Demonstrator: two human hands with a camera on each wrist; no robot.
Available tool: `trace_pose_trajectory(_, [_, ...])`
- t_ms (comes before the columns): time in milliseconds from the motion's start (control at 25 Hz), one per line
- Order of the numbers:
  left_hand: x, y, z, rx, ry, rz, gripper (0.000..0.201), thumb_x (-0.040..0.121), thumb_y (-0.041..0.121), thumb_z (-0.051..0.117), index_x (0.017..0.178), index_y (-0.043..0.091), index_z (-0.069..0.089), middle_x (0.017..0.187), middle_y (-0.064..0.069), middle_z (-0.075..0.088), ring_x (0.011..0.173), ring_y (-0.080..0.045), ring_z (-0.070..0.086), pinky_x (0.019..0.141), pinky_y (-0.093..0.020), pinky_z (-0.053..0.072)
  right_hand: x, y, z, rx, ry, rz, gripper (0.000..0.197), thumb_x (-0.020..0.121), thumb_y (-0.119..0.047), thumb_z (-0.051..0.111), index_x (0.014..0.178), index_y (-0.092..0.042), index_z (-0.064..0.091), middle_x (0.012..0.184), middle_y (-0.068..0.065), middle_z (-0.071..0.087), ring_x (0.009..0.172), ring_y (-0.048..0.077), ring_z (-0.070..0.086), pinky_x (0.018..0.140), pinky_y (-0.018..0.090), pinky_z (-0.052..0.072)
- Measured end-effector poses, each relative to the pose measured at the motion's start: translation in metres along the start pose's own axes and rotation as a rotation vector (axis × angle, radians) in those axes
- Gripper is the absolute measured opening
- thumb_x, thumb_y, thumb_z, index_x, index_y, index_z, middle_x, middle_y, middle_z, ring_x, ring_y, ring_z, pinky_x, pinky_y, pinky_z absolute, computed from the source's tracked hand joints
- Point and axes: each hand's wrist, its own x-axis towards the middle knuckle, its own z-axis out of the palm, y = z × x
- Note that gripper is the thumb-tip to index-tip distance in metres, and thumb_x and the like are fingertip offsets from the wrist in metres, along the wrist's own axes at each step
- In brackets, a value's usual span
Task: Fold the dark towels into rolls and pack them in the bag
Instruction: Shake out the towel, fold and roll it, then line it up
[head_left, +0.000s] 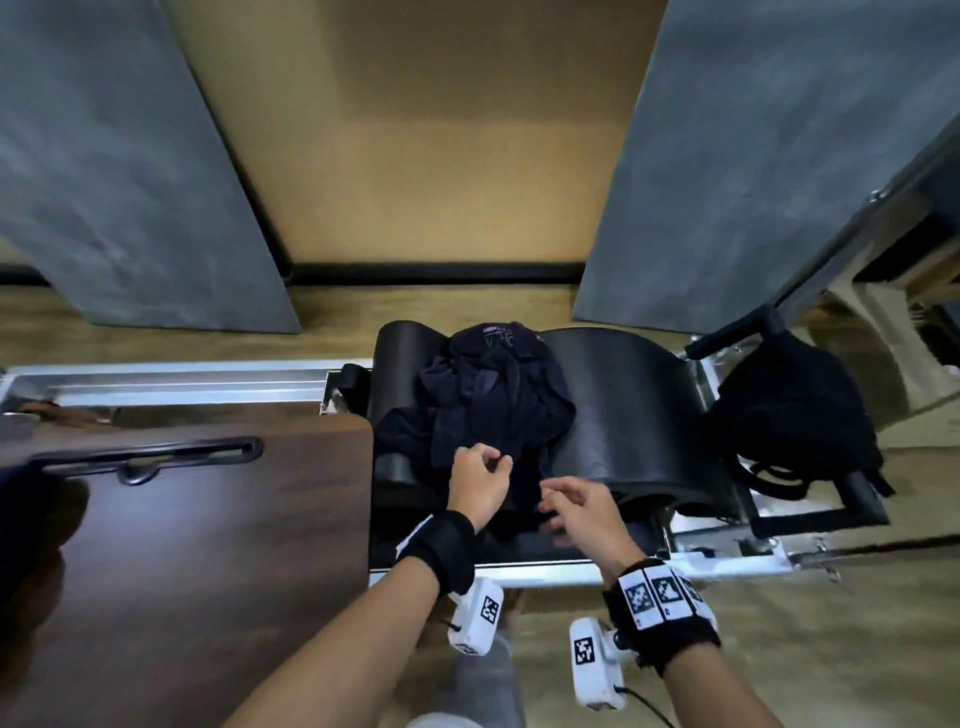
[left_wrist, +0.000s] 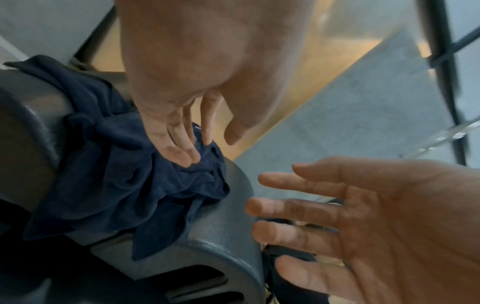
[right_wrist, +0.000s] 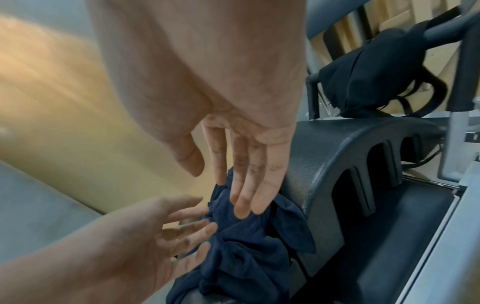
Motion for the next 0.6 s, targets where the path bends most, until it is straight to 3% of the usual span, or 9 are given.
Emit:
trace_pose_trajectory(160, [0.057,-0.012,0.001,0.109,-0.037,-0.238,0.041,0.107,0.032,0.056,0.146,0.023,0.058,0.154,-0.023,0.037,0.130,-0.038,0.055,0.110,-0.035,0.045,0.065,-0.029,0.004,-0.050,-0.083,0.052,0.014,0.103,-0.018,0.059,0.110,-0.020,0.072,0.096,0.010,0.075,0.071,0.021,0.069,0.062,0.031,0.055])
trace_pose_trajectory(240, [0.071,-0.016,0.000,0.160,-0.073,-0.335,0.045,0.108,0.033,0.053,0.153,0.026,0.053,0.161,-0.022,0.037,0.138,-0.038,0.051,0.113,-0.039,0.045,0.085,-0.036,0.005,-0.072,-0.102,0.076,0.014,0.103,-0.018,0.059,0.110,-0.018,0.072,0.097,0.011,0.075,0.073,0.022,0.069,0.064,0.032,0.055])
trace_pose_trajectory(320, [0.073,-0.015,0.000,0.249,-0.026,-0.319,0.044,0.107,0.034,0.054,0.149,0.019,0.057,0.153,-0.012,0.050,0.137,-0.034,0.052,0.109,-0.043,0.047,0.097,-0.041,0.003,-0.085,-0.110,0.099,0.014,0.104,-0.017,0.059,0.111,-0.016,0.071,0.096,0.012,0.074,0.072,0.022,0.068,0.064,0.033,0.054])
trace_pose_trajectory(400, [0.070,-0.008,-0.002,0.297,0.121,-0.256,0.035,0.107,0.034,0.055,0.134,0.015,0.064,0.140,-0.006,0.057,0.132,-0.029,0.054,0.099,-0.043,0.051,0.106,-0.046,0.000,-0.100,-0.118,0.109,0.014,0.104,-0.017,0.058,0.109,-0.015,0.071,0.095,0.012,0.074,0.069,0.021,0.067,0.065,0.033,0.054])
trace_pose_trajectory(520, [0.060,0.003,-0.012,0.221,0.346,-0.131,0.007,0.105,0.028,0.060,0.103,0.024,0.066,0.107,0.004,0.058,0.111,-0.023,0.060,0.079,-0.036,0.048,0.112,-0.057,-0.004,-0.126,-0.115,0.095,0.013,0.103,-0.017,0.058,0.106,-0.017,0.071,0.095,0.012,0.075,0.068,0.020,0.066,0.065,0.034,0.054])
trace_pose_trajectory(600, [0.053,0.010,-0.023,0.143,0.415,-0.017,0.007,0.101,0.023,0.066,0.097,0.029,0.065,0.089,0.012,0.053,0.093,-0.019,0.061,0.072,-0.033,0.044,0.110,-0.067,-0.005,-0.146,-0.139,0.067,0.015,0.103,-0.017,0.059,0.112,-0.015,0.071,0.098,0.012,0.075,0.070,0.019,0.067,0.065,0.033,0.054])
